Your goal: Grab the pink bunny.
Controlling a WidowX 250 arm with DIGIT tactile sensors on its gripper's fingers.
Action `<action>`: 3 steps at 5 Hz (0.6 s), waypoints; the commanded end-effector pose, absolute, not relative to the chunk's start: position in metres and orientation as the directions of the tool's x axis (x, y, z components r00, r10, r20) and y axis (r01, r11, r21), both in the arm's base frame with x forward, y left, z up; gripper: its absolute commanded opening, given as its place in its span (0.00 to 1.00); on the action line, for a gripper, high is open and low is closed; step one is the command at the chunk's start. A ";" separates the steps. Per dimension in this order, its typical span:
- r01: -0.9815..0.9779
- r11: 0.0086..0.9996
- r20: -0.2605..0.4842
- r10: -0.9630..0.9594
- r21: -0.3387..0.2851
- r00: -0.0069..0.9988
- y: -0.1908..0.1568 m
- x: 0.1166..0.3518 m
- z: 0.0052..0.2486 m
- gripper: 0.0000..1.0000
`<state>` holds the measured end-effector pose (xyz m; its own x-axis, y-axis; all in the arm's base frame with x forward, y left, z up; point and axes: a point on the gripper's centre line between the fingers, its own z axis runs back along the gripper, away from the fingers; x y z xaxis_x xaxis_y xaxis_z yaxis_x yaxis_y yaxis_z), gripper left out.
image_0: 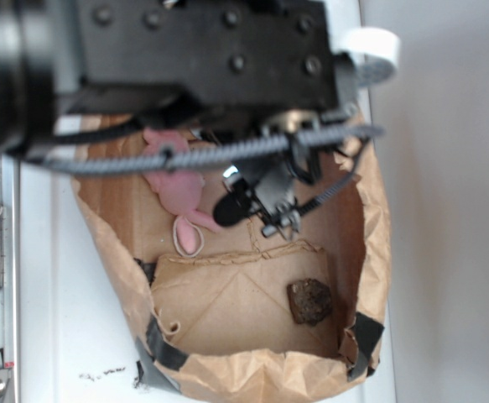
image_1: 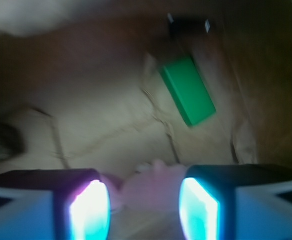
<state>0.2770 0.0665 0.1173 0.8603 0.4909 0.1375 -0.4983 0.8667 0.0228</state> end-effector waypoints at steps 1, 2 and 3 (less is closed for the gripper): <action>-0.491 0.869 0.167 0.493 -0.057 0.854 0.079 0.271 0.109 1.00; -0.564 0.821 0.120 0.570 -0.083 0.813 0.084 0.272 0.098 1.00; -0.554 0.828 0.118 0.561 -0.086 0.819 0.083 0.263 0.091 1.00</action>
<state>0.2631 0.0736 0.0686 0.8311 0.5538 0.0499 -0.5505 0.8321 -0.0674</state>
